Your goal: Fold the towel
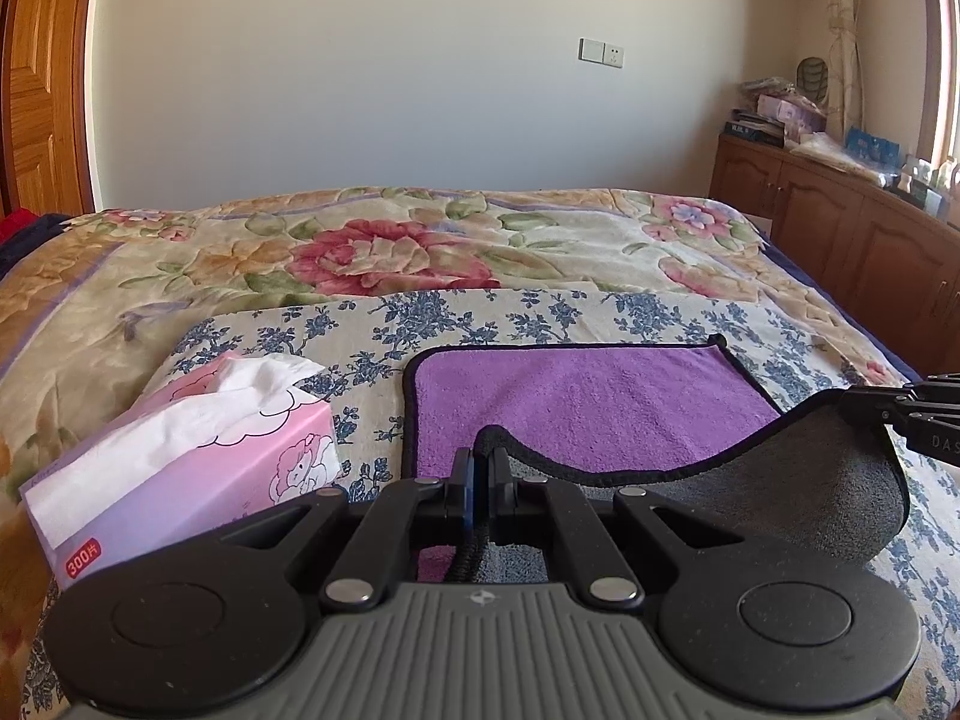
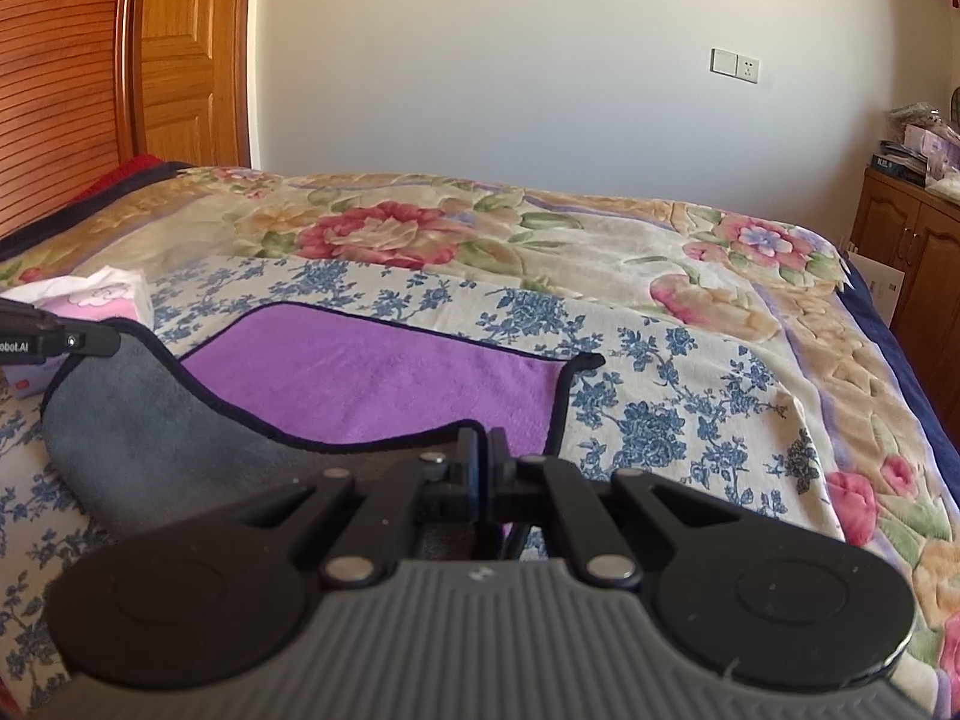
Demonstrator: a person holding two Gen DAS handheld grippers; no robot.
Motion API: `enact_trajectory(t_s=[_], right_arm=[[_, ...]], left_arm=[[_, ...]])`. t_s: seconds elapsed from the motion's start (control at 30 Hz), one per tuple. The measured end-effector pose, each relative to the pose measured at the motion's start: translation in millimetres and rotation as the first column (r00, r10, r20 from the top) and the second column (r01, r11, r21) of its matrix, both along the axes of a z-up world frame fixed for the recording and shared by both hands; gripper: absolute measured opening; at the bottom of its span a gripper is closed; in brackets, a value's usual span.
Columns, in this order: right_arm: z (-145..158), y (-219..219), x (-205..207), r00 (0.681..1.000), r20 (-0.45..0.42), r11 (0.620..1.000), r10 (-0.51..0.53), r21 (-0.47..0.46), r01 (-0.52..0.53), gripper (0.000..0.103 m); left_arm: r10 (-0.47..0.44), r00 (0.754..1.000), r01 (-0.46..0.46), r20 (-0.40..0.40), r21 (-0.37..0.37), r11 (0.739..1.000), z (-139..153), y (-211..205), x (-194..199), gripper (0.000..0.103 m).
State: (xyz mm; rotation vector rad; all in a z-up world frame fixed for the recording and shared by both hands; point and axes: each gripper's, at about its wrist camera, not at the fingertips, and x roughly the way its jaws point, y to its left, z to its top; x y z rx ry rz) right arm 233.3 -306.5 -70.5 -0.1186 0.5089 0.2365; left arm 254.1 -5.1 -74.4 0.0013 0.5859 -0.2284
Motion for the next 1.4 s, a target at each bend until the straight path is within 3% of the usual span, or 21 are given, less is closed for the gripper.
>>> enact_trajectory(t_s=[0.5,1.0,1.4], right_arm=[[13.4,-4.7,13.2,0.999,0.043,1.000,-0.006,0.029,0.005,0.003],[22.9,-0.7,34.9,0.995,0.096,1.000,0.012,-0.010,-0.011,0.003],[19.7,-2.4,57.9,0.993,0.115,0.998,0.020,-0.055,-0.014,0.003]], left_arm=[[0.010,1.000,-0.009,0.029,-0.022,1.000,12.6,-0.2,17.3,0.005],[-0.002,0.998,0.005,0.067,-0.046,0.999,29.2,-8.5,43.7,0.005],[-0.014,0.997,0.015,0.072,-0.022,1.000,26.5,-15.0,67.7,0.005]])
